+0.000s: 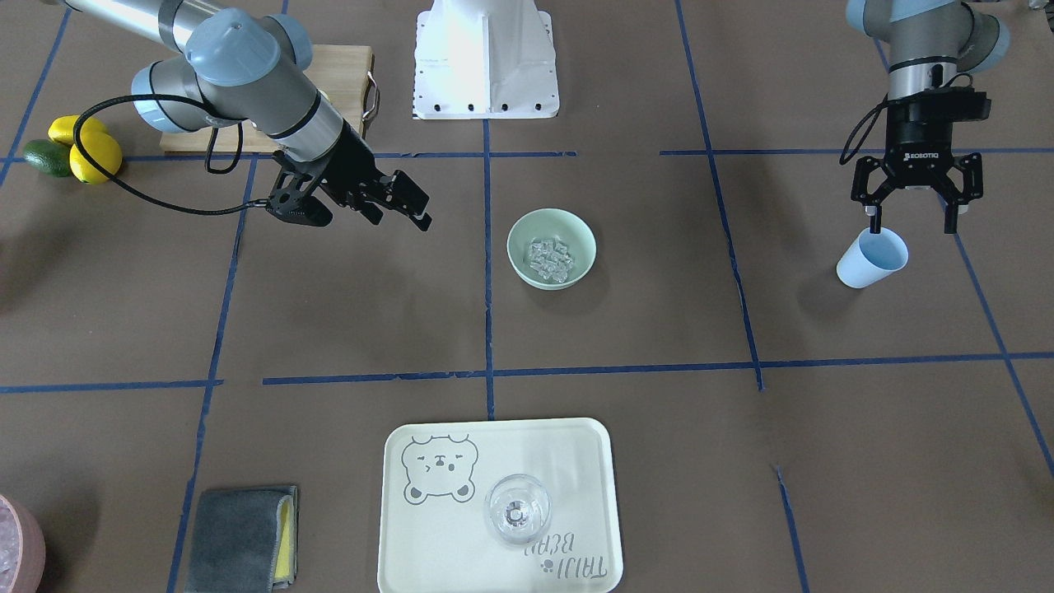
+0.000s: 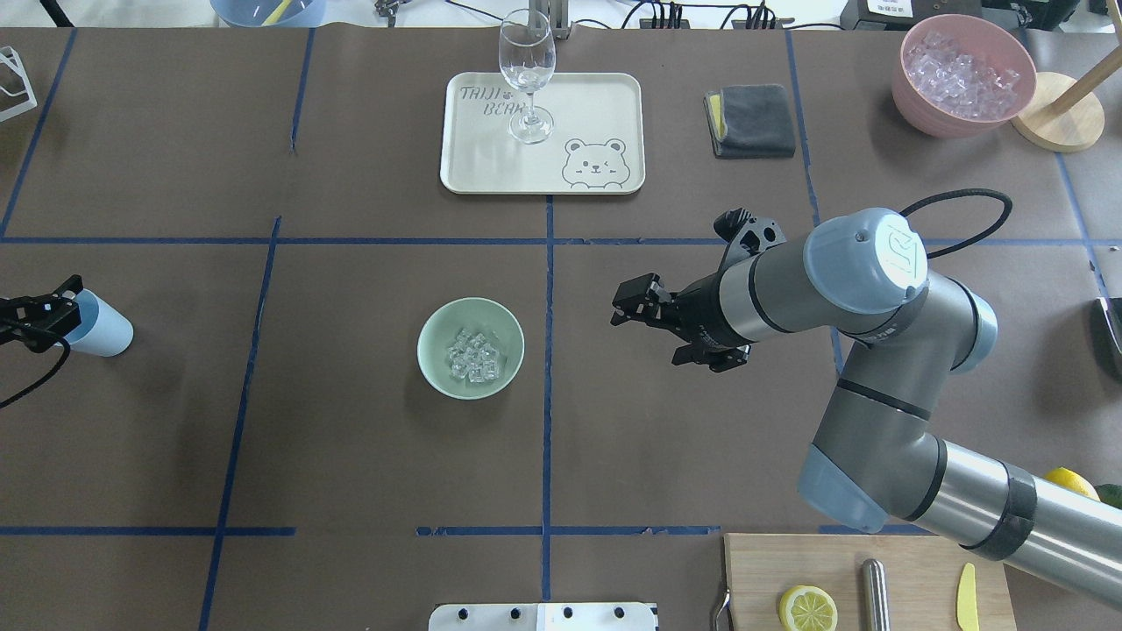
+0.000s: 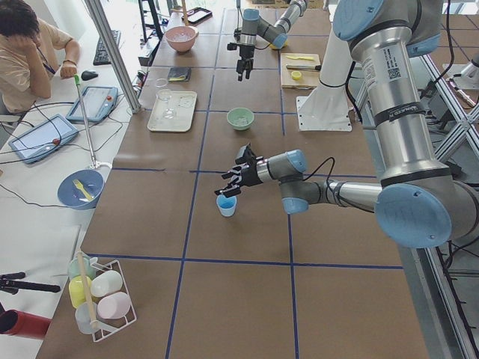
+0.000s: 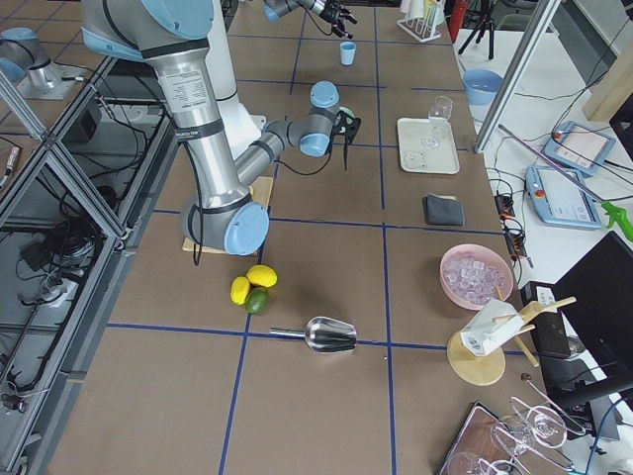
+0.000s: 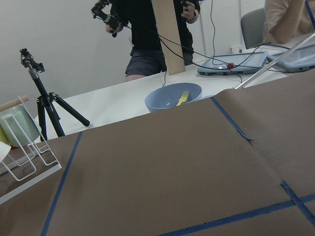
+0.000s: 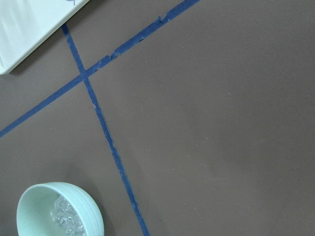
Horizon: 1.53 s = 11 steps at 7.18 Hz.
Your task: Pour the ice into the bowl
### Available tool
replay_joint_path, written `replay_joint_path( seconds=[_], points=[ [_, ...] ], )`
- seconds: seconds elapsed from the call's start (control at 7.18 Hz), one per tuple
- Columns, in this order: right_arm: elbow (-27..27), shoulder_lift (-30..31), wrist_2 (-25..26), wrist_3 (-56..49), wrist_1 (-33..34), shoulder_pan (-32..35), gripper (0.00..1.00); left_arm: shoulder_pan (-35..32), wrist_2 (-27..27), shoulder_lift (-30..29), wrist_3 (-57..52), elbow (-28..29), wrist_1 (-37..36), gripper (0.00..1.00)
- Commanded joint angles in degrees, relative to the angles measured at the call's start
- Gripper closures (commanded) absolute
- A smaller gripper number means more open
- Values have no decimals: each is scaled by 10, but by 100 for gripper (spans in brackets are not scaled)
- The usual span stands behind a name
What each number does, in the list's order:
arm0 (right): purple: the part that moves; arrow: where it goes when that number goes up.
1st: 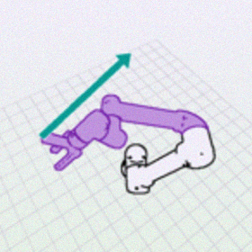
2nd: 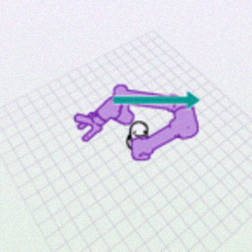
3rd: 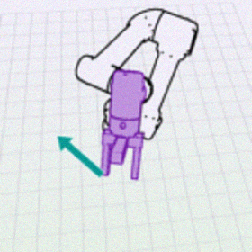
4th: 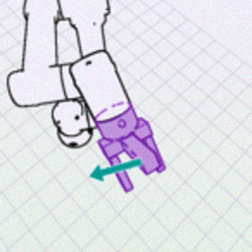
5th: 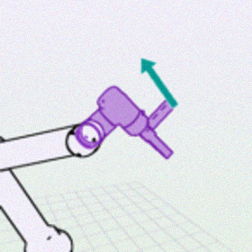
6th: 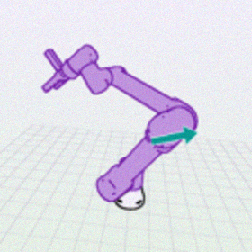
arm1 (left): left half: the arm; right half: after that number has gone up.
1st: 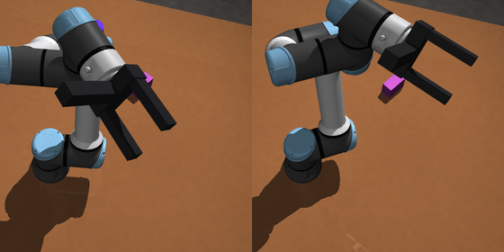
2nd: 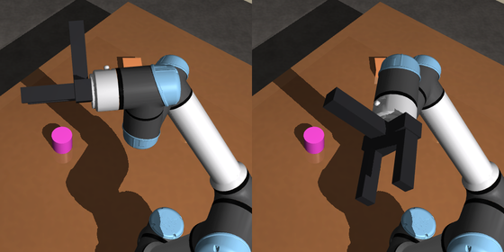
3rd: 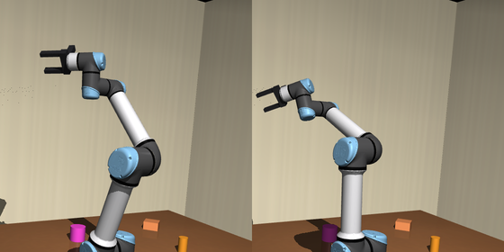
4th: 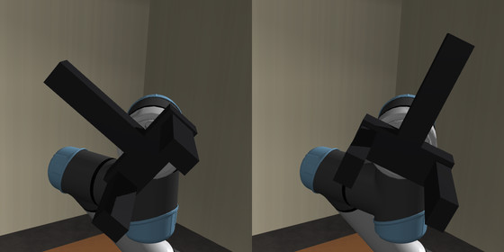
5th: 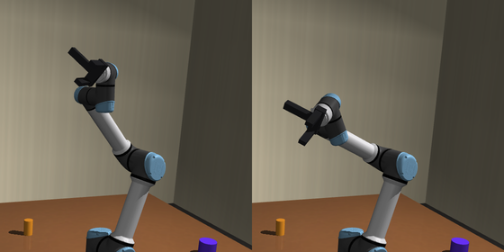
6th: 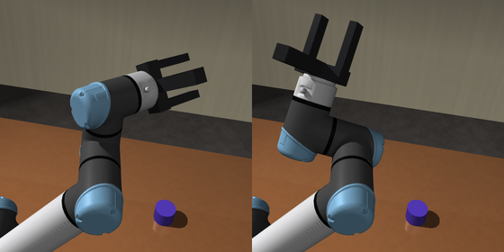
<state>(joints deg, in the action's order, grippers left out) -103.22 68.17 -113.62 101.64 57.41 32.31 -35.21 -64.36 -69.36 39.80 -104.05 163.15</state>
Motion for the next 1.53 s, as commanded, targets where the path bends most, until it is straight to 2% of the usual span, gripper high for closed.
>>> replay_joint_path(
  seconds=[0.0, 0.14, 0.28, 0.42, 0.56, 0.7, 0.84, 0.98, 1.11, 1.25, 1.39],
  points=[
    [2, -8, 1, 0, 1, -8, 0, -157, -239, 0, -129, 5, -2, 0],
    [7, -26, 14, 0, 12, -18, 0, -223, -339, -2, -189, 14, -23, 0],
    [9, -70, 43, 0, 73, -36, 0, -303, -443, -4, -258, 28, -59, 0],
    [11, -105, 65, -6, 122, -57, 0, -348, -541, -3, -292, 28, -109, 0],
    [22, -124, 96, -7, 130, -75, 0, -378, -606, -10, -293, 23, -205, 0],
    [74, -170, 128, -13, 131, -86, 0, -417, -618, -19, -293, 18, -280, 0],
    [157, -230, 130, -41, 132, -86, 0, -421, -616, -28, -293, 19, -326, 0],
    [188, -240, 130, -77, 133, -86, 0, -422, -611, -45, -293, 28, -340, 0],
    [199, -247, 128, -107, 148, -86, 0, -423, -611, -46, -293, 28, -340, 0],
    [198, -254, 124, -129, 192, -86, 0, -425, -611, -46, -292, 27, -340, 0],
    [199, -255, 124, -138, 207, -90, 15, -425, -612, -46, -292, 28, -340, 0]
  ],
)
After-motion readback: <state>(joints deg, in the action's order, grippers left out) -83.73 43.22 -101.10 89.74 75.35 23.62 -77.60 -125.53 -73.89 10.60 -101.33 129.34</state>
